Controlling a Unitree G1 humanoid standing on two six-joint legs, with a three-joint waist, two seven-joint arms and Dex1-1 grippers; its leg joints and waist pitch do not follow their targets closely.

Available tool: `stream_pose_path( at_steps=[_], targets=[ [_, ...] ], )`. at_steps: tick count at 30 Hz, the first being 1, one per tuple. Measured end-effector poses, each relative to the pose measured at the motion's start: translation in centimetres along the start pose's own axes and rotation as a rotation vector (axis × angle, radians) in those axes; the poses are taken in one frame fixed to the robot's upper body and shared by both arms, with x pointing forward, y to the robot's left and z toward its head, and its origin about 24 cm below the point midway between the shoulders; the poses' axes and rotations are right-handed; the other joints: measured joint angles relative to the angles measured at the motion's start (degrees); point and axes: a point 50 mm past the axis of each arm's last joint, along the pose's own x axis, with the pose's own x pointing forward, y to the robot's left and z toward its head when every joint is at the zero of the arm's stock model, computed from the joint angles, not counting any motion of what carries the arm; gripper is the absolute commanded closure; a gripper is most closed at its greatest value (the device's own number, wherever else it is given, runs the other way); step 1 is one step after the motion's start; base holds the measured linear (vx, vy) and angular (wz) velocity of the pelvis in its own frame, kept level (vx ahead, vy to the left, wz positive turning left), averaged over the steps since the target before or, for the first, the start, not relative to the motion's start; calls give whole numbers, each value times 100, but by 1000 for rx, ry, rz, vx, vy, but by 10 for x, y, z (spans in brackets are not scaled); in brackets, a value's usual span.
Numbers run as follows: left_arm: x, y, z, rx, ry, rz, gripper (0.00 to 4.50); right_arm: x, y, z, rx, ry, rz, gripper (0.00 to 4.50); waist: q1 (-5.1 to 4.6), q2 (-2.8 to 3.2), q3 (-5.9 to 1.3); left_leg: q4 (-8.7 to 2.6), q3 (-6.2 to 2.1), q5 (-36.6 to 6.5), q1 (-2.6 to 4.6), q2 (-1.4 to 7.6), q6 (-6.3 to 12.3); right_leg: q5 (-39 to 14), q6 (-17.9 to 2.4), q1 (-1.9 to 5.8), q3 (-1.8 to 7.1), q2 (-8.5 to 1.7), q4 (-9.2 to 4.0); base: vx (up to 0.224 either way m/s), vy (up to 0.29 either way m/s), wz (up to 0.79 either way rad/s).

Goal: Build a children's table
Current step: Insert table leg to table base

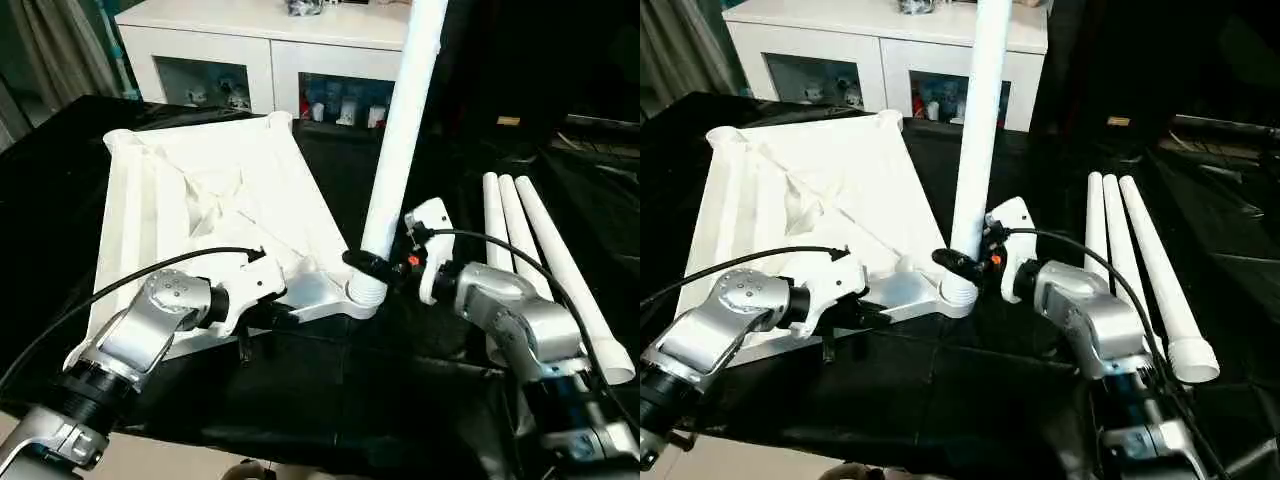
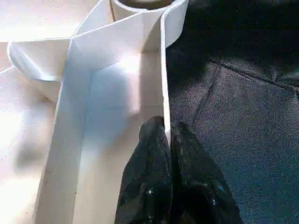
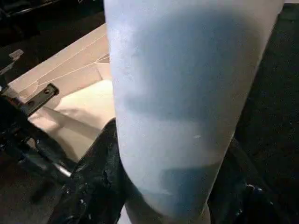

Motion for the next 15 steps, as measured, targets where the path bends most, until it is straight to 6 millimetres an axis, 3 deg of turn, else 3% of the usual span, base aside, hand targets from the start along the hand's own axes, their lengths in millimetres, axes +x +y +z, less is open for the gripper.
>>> stream_pose_path(
  at_steps=[15],
  targets=[
    [2,0,-1,-3,-1,9,450,6,-4,-10,37,-34,-22,263,-5,-64,-35,-2,1,0,7,0,0,0,1,6,1,-1,1,0,0,0]
  ],
)
